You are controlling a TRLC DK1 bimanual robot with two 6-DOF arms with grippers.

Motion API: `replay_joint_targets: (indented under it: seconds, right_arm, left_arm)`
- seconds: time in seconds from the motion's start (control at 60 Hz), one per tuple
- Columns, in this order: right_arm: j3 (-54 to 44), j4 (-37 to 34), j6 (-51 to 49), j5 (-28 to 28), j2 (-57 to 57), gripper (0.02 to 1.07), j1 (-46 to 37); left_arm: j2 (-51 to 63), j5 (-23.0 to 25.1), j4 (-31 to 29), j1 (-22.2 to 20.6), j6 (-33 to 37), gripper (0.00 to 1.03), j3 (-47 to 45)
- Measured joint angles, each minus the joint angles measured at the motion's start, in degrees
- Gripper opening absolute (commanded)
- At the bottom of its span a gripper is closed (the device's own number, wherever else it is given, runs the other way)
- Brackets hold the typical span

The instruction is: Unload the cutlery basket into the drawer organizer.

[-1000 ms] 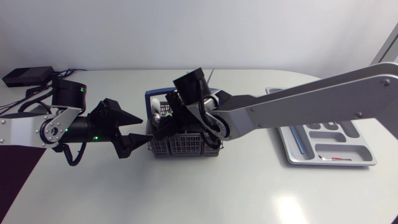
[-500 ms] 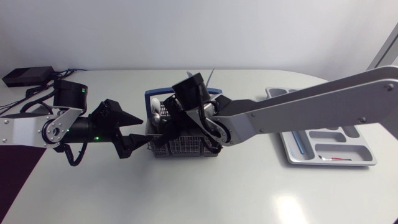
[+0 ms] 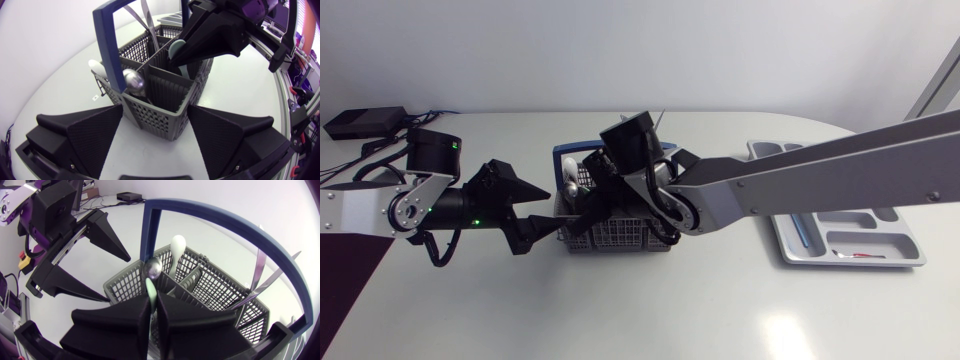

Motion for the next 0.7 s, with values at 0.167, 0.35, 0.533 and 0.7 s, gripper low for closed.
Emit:
replay_joint_targets:
  seconds: [0.167,0.35,0.533,0.7]
  right_arm:
    - [-0.8,-0.3,-1.4,0.0,-2.1,0.09,0.0]
    - [-2.7,-0.5,-4.0,-1.2,-7.4,0.09,0.0]
    - [-3.3,-2.8,-5.9,-5.2,-14.7,0.09,-0.8]
    - [-4.6,-4.0,-6.3,-7.3,-19.6,0.09,-2.1]
  left_arm:
    - [0.0,0.0,0.0,-0.1,-0.7,0.90,0.0]
    - [-1.5,-0.1,0.1,-0.7,-1.8,0.95,0.0]
    - [-6.2,1.4,0.1,-2.1,-4.4,0.95,0.0]
    - [-8.0,1.6,-0.5,-3.8,-6.1,0.95,0.9]
